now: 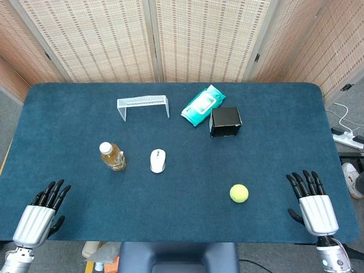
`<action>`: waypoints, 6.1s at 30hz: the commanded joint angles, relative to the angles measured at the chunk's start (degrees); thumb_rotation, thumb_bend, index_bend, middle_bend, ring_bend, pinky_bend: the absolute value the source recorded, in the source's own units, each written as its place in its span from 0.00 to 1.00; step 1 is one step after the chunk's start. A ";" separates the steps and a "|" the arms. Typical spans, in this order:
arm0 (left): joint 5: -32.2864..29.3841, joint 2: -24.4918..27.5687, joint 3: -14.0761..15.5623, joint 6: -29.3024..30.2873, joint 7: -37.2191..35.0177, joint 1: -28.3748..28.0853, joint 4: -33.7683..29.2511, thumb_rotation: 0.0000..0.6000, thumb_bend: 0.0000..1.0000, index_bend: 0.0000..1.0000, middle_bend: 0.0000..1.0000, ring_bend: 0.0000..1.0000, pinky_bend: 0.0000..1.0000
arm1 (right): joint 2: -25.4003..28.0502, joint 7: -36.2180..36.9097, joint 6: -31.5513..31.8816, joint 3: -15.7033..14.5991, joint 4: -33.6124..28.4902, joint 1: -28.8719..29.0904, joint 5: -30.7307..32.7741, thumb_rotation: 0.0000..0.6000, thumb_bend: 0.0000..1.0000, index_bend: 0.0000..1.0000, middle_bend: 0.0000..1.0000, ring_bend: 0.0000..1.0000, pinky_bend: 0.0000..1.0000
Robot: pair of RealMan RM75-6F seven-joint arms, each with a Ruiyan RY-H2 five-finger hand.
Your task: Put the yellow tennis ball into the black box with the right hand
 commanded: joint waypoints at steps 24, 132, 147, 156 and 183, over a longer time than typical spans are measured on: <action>1.49 1.05 0.31 1.32 -2.75 0.26 -0.26 1.00 0.36 0.13 0.11 0.04 0.27 | -3.52 -0.06 3.78 -2.69 3.16 -1.31 -6.45 1.00 0.45 0.19 0.27 0.01 0.12; 0.88 0.65 0.29 -2.33 -2.78 -1.56 0.23 1.00 0.36 0.13 0.11 0.04 0.27 | -45.96 9.21 -12.25 5.94 55.84 19.50 2.90 1.00 0.90 0.80 0.98 0.70 0.77; 0.38 -0.17 -0.31 -1.80 -2.72 -1.79 1.18 1.00 0.36 0.14 0.11 0.04 0.27 | -49.05 12.80 -17.46 8.76 63.70 27.24 6.12 1.00 0.90 0.80 0.98 0.70 0.77; 0.40 -0.36 -0.43 -1.16 -3.01 -1.71 1.56 1.00 0.36 0.14 0.11 0.04 0.28 | -50.21 14.83 -21.55 9.07 67.99 31.10 7.45 1.00 0.90 0.80 0.98 0.70 0.77; -3.10 -1.95 -2.35 -0.99 -1.91 -2.02 3.43 1.00 0.36 0.14 0.11 0.04 0.28 | -51.92 22.01 -29.29 10.49 77.65 41.53 10.78 1.00 0.78 0.80 0.88 0.61 0.70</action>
